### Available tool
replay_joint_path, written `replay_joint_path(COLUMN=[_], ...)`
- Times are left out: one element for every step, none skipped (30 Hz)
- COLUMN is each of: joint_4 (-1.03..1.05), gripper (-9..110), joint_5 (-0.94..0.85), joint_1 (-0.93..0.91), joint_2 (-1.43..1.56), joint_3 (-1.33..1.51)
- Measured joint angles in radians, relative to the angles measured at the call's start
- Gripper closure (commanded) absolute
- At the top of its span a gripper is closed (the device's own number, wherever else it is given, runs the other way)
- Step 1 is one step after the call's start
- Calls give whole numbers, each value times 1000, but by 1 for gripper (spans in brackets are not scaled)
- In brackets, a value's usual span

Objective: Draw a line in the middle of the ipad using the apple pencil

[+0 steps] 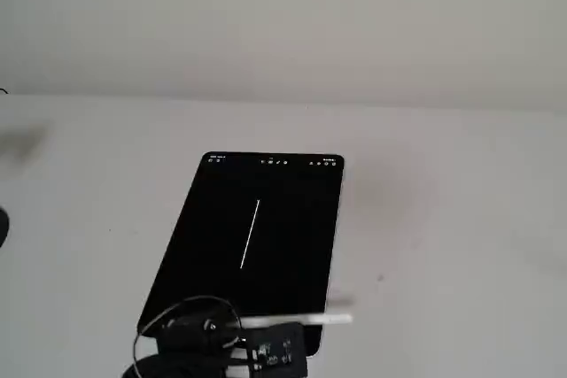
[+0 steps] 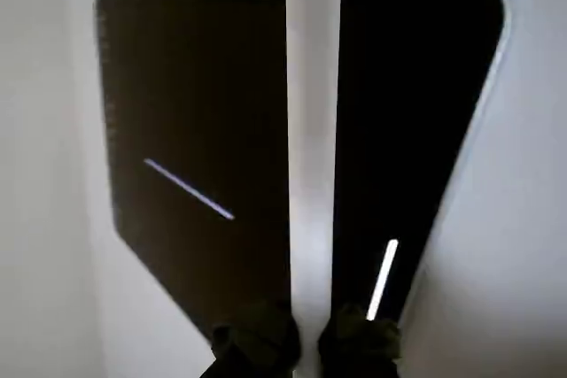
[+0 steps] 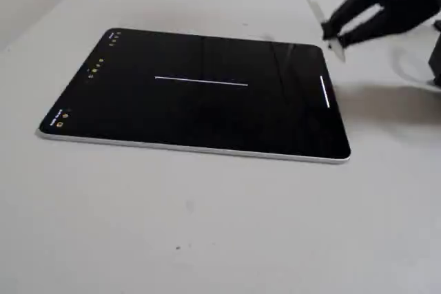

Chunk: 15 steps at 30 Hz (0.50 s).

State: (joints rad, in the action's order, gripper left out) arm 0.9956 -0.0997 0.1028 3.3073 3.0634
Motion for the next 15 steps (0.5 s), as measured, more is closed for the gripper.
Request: replay_joint_path(joint_4=[2,2,2,2,2,2,2,2,2,2,2,2,2,2,2], gripper=[101,101,101,101,101,101,101,101,101,101,101,101,101,101,101], joint_5=[0,0,0,0,0,0,0,0,0,0,0,0,0,0,0], joint_1=[0,0,0,0,0,0,0,0,0,0,0,0,0,0,0], joint_2=[0,0,0,0,0,0,0,0,0,0,0,0,0,0,0], joint_3=[8,11,11,11,12,12,12,12,12,12,12,12,12,12,12])
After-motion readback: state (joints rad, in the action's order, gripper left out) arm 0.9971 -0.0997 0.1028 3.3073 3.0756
